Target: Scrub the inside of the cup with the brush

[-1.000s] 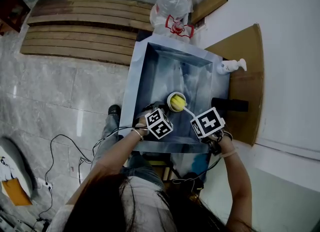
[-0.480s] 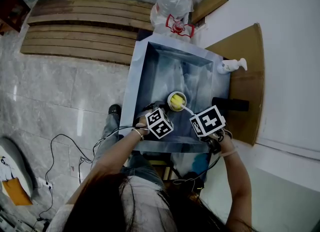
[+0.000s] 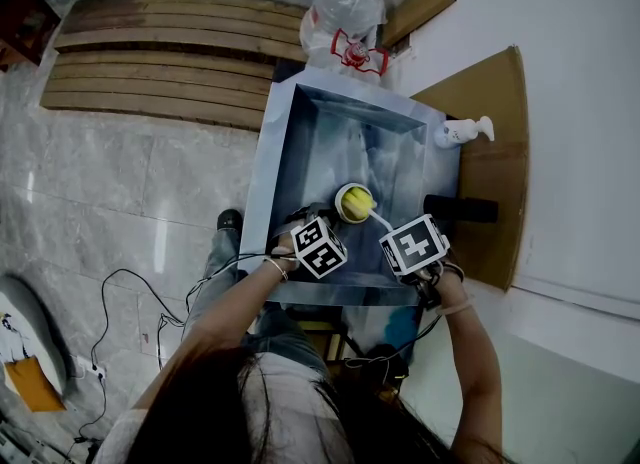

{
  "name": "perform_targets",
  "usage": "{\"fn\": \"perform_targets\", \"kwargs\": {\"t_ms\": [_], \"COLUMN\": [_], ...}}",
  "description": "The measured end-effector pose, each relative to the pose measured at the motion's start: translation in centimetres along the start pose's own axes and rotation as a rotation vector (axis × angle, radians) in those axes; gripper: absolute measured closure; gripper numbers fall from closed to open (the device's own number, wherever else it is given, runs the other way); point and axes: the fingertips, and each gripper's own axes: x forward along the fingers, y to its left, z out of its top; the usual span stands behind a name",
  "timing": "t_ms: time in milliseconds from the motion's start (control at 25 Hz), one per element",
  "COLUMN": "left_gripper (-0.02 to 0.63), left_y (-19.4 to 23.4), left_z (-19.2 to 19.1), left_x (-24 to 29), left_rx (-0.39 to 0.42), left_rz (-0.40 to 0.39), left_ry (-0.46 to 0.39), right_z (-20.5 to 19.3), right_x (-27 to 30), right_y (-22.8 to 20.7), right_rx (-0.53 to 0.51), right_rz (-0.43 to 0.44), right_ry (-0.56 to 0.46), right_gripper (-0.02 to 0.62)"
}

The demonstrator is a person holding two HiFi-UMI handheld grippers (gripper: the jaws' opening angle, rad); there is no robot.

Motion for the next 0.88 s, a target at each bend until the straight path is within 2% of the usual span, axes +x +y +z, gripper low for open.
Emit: {"fn": "perform_targets", "kwargs": {"t_ms": [440,880], "left_gripper": [0.535,0.535], "left_y": [0.0,0.0], "left_z": [0.0,0.0], "left_x": [0.0,-0.1], "left_rx": [0.003,0.006], "left_rz": [0.003,0.003], "left_ry": [-0.001,-0.002], "right_z": [0.4,1.2], "right_x": [-0.3,-0.7], "right_y": [2.0,0.3], "right_rx": [-0.018,0.064], "right_rz": [0.069,0.077], "right_ry": [-0.017,-0.067], "right_gripper": [0.543,0.543]}}
